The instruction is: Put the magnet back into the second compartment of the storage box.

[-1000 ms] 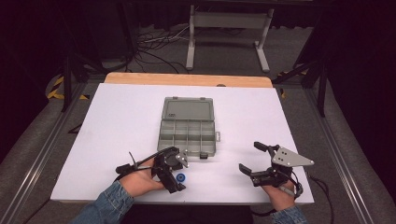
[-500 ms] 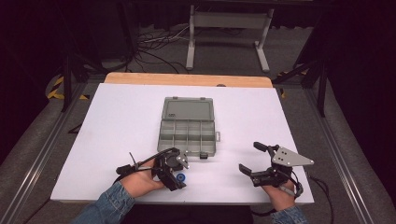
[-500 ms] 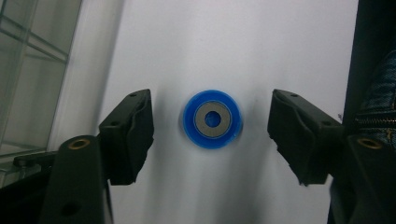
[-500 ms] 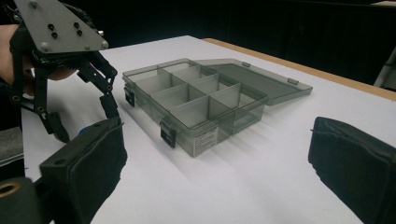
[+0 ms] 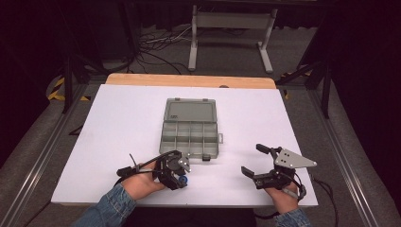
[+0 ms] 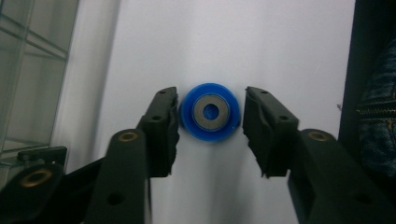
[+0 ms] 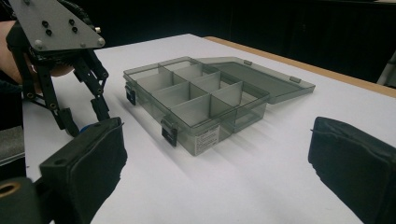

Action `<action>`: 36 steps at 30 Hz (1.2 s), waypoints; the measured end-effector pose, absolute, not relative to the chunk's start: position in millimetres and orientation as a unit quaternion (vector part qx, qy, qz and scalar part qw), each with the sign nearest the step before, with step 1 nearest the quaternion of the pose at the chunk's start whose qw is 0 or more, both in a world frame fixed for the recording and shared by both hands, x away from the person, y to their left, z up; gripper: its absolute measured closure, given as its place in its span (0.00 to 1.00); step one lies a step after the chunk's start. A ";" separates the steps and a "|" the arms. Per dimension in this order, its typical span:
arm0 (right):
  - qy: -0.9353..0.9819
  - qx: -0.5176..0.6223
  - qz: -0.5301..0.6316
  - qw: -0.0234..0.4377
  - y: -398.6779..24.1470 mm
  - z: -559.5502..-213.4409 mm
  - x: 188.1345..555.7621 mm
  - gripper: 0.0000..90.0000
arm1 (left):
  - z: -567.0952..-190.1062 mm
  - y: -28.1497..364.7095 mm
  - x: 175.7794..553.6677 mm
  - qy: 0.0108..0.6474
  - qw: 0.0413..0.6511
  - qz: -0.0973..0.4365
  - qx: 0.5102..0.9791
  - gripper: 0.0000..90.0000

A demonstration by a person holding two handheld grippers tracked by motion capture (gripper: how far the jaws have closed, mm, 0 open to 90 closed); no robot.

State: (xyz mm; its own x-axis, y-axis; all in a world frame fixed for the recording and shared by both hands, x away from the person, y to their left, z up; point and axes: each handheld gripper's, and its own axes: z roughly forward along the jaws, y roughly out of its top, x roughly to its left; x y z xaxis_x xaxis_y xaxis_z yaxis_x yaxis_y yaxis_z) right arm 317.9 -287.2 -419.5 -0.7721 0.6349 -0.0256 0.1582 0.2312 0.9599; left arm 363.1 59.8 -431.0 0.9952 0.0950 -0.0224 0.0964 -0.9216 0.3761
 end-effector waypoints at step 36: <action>0.754 0.264 0.562 0.213 -287.0 -419.2 318.2 0.05 | -386.8 63.1 357.9 0.039 0.222 0.018 0.974 0.69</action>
